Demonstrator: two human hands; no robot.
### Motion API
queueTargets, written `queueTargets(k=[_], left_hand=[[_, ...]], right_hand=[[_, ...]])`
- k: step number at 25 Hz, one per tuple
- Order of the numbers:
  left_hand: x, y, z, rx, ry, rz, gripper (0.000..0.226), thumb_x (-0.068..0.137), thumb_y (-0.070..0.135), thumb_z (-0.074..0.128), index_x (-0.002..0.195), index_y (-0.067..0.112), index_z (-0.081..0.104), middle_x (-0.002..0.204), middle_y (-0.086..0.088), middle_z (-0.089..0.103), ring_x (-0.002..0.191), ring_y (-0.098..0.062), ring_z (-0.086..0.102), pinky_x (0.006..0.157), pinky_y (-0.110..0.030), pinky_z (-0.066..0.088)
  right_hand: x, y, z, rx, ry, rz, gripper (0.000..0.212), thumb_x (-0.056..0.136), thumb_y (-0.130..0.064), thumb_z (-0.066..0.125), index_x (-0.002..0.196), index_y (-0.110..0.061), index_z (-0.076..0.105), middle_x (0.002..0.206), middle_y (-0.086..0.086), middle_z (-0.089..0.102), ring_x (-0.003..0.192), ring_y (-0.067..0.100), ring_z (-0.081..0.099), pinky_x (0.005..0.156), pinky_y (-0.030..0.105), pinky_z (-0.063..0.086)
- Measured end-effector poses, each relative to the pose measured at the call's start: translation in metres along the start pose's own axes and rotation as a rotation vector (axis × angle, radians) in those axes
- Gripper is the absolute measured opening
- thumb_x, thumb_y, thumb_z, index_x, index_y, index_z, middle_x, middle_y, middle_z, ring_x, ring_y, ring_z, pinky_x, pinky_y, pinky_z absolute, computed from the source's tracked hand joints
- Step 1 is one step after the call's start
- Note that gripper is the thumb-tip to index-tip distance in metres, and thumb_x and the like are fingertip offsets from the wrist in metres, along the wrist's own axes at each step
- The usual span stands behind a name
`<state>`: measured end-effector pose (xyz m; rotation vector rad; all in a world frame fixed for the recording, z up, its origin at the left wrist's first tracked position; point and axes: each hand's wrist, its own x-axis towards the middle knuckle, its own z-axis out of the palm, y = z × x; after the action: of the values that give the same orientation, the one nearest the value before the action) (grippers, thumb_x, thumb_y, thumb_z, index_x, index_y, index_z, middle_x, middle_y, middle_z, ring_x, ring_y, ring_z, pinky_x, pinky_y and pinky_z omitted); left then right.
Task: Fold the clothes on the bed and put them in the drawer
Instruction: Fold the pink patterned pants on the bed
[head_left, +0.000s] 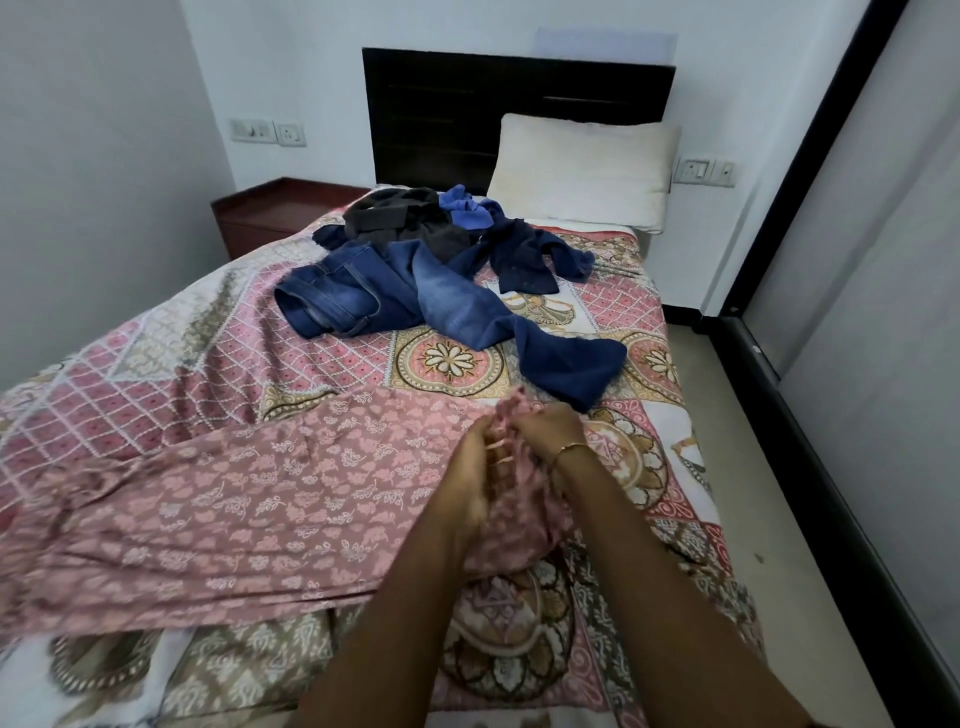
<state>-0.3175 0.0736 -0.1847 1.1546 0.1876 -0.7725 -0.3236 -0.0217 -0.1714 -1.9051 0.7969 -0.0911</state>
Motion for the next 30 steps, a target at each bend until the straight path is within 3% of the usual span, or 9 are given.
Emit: queueTargets(k=[5,7,9,13,16,19,24,27,30], left_hand=[[0.019,0.030,-0.067,0.146,0.275,-0.007,0.025,0.090,0.022,0.054,0.077,0.001,0.060,0.051,-0.012,0.061,0.037,-0.019,0.058,0.038,-0.020,0.042],[0.020,0.026,-0.080,0.310,0.471,0.106,0.010,0.079,0.005,0.063,0.077,-0.005,0.061,0.067,-0.021,0.061,0.050,-0.022,0.061,0.041,-0.024,0.045],[0.022,0.019,-0.089,0.608,0.596,0.229,0.016,0.080,0.003,0.059,0.088,-0.010,0.063,0.091,-0.027,0.064,0.082,-0.032,0.064,0.062,-0.034,0.047],[0.013,0.021,-0.086,1.090,0.688,0.472,0.046,0.084,0.010,0.060,0.129,0.003,0.048,0.128,-0.019,0.052,0.117,-0.035,0.050,0.086,-0.033,0.041],[0.019,0.023,-0.085,1.543,0.395,0.818,0.047,0.091,0.010,0.051,0.137,0.014,0.045,0.152,-0.007,0.030,0.142,-0.027,0.019,0.115,-0.042,0.017],[0.024,0.003,-0.092,1.793,0.186,0.577,0.049,0.099,0.025,0.036,0.146,0.013,0.029,0.158,-0.007,0.007,0.146,-0.027,-0.002,0.116,-0.044,0.002],[0.029,-0.022,-0.105,1.810,0.301,0.402,0.062,0.101,0.040,0.024,0.151,0.010,0.002,0.157,-0.012,-0.013,0.145,-0.029,-0.011,0.117,-0.041,0.001],[0.028,-0.012,-0.106,1.700,0.204,0.393,0.062,0.100,0.036,0.033,0.151,0.012,0.007,0.158,-0.011,-0.006,0.146,-0.026,-0.004,0.117,-0.037,0.006],[0.021,0.004,-0.113,1.200,0.050,0.394,0.048,0.096,0.009,0.044,0.143,0.007,0.035,0.151,-0.011,0.028,0.138,-0.026,0.028,0.110,-0.030,0.025]], right_hand=[[-0.033,-0.018,0.080,-0.134,-0.268,-0.196,0.020,0.088,-0.010,0.048,0.070,-0.006,0.056,0.072,0.011,0.054,0.077,0.019,0.051,0.052,0.024,0.035],[-0.035,-0.006,0.086,-0.039,-0.112,-0.257,0.023,0.089,-0.012,0.048,0.071,-0.005,0.060,0.080,0.019,0.059,0.078,0.022,0.052,0.060,0.028,0.038],[-0.028,0.015,0.089,-0.156,0.142,-0.433,0.039,0.092,-0.026,0.037,0.096,-0.003,0.067,0.106,0.022,0.063,0.099,0.028,0.056,0.081,0.033,0.042],[-0.023,0.061,0.099,-0.827,-0.077,-0.542,0.092,0.065,-0.058,-0.011,0.147,-0.032,0.020,0.158,0.002,0.011,0.145,0.028,0.002,0.114,0.047,0.011],[-0.020,0.064,0.102,-0.851,-0.095,-0.490,0.088,0.067,-0.059,-0.009,0.149,-0.032,0.011,0.158,-0.002,0.002,0.145,0.026,-0.007,0.115,0.048,0.004],[-0.020,0.064,0.097,-0.601,0.018,-0.474,0.068,0.082,-0.046,0.018,0.140,-0.020,0.041,0.152,0.008,0.026,0.140,0.034,0.019,0.113,0.041,0.018],[-0.014,0.050,0.076,-0.031,0.123,-0.081,0.021,0.083,-0.008,0.056,0.102,-0.004,0.063,0.097,0.015,0.062,0.090,0.025,0.056,0.074,0.029,0.044],[-0.014,0.031,0.076,0.317,-0.079,0.058,0.029,0.078,-0.003,0.064,0.107,0.001,0.064,0.099,0.014,0.067,0.085,0.024,0.061,0.070,0.028,0.050],[-0.020,0.008,0.093,0.160,-0.171,-0.053,0.046,0.073,-0.011,0.063,0.118,-0.004,0.058,0.109,0.015,0.064,0.097,0.028,0.061,0.083,0.032,0.051]])
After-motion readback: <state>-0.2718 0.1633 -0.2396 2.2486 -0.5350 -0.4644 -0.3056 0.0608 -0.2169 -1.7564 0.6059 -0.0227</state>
